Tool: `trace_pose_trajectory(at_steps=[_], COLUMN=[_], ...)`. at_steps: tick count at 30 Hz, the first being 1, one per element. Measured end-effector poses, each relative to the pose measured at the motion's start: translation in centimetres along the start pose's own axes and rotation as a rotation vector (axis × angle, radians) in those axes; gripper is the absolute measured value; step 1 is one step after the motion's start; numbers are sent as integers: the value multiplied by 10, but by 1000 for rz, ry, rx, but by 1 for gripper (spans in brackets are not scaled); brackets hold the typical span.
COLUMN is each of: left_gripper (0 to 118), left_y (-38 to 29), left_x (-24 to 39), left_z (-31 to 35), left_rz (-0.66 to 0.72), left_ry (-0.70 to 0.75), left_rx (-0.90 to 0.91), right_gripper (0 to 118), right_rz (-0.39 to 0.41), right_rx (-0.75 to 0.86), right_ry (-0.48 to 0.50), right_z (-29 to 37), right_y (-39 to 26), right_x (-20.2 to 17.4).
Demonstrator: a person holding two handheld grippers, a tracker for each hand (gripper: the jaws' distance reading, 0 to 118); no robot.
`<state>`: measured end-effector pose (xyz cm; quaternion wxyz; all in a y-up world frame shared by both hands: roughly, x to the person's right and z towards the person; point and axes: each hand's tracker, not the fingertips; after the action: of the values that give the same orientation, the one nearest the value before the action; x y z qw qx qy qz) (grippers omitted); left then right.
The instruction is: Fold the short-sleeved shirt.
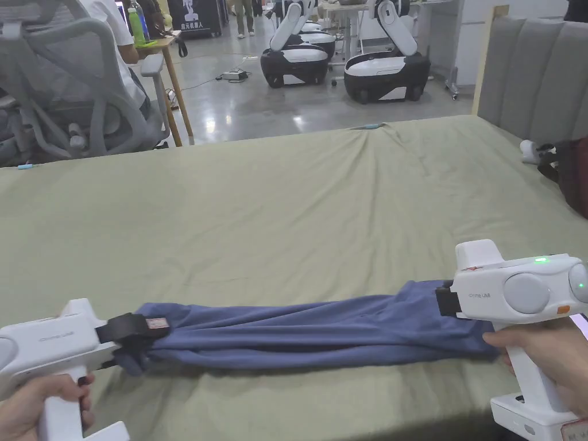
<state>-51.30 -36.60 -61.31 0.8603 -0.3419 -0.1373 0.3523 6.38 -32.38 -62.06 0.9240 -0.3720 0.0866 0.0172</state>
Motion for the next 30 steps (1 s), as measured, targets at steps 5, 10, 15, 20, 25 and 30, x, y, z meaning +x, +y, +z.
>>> trace_pose_trajectory(at_steps=[5,10,15,20,25,30], left_gripper=[24,24,24,24,24,76], left_y=[13,3,-11,-39,-61,-54], left_x=[-27,2,72,137,138,119], left_z=[37,38,18,-45,-114,-118], left_rz=[59,19,-53,-137,-146,-76], left_ry=[161,140,-44,-67,60,-74], left_rx=[67,70,23,-83,-226,-175], right_gripper=[0,0,0,0,0,0], right_rz=[8,11,13,12,-3,-1], right_rx=[14,25,29,43,47,41], right_ry=[17,23,33,41,31,13], right_z=[1,1,1,9,18,23], right_y=[1,2,2,1,-6,-11], right_x=[-3,-5,-9,-8,2,11])
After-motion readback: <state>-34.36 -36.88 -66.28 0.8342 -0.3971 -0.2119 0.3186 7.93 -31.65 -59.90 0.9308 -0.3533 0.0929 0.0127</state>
